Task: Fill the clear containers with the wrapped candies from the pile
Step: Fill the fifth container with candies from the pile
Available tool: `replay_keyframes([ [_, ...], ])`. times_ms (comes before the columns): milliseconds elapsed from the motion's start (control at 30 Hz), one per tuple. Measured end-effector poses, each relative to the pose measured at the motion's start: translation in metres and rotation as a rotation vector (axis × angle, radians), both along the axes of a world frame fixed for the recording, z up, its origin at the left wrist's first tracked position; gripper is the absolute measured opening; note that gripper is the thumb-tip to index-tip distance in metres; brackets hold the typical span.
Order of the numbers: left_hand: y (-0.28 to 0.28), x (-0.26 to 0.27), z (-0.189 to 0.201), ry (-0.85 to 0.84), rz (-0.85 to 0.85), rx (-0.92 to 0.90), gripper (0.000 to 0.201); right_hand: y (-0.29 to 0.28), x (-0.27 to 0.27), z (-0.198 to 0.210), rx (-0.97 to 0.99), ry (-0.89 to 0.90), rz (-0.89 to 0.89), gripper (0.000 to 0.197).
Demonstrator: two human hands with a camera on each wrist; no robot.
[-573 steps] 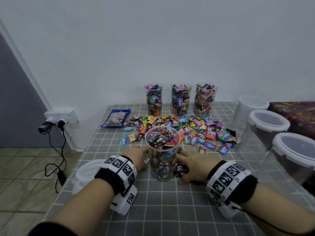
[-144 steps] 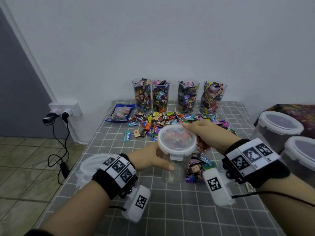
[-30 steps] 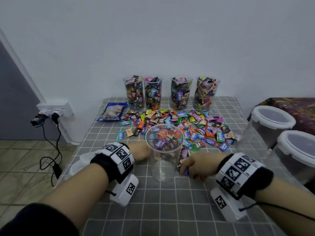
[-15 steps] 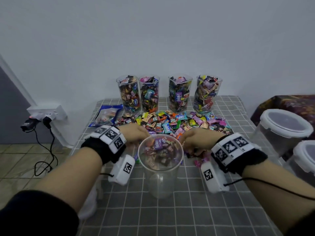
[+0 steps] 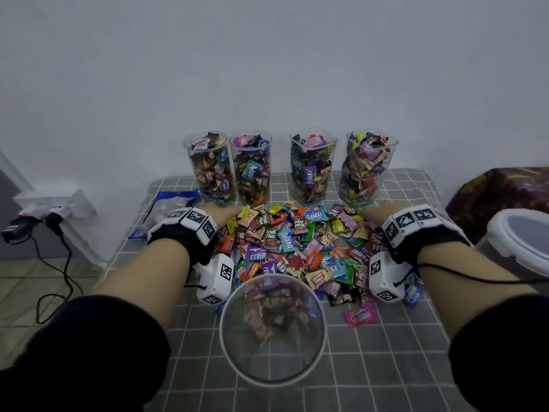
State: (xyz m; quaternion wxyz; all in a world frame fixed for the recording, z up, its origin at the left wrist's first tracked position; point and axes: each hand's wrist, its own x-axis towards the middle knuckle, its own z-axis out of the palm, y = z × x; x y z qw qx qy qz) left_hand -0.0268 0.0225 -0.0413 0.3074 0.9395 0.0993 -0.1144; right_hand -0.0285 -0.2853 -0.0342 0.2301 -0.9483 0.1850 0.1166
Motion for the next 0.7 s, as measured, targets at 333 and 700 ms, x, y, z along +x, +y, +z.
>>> replay_keyframes([
  [333, -0.030, -0.008, -0.013, 0.134, -0.148, 0.329, 0.078, 0.044, 0.013, -0.022, 0.017, 0.119, 0.247, 0.081],
  [700, -0.043, -0.041, 0.003, 0.215, -0.483, 0.261, 0.059, 0.087, -0.050, 0.007, -0.069, 0.218, 0.643, 0.039],
])
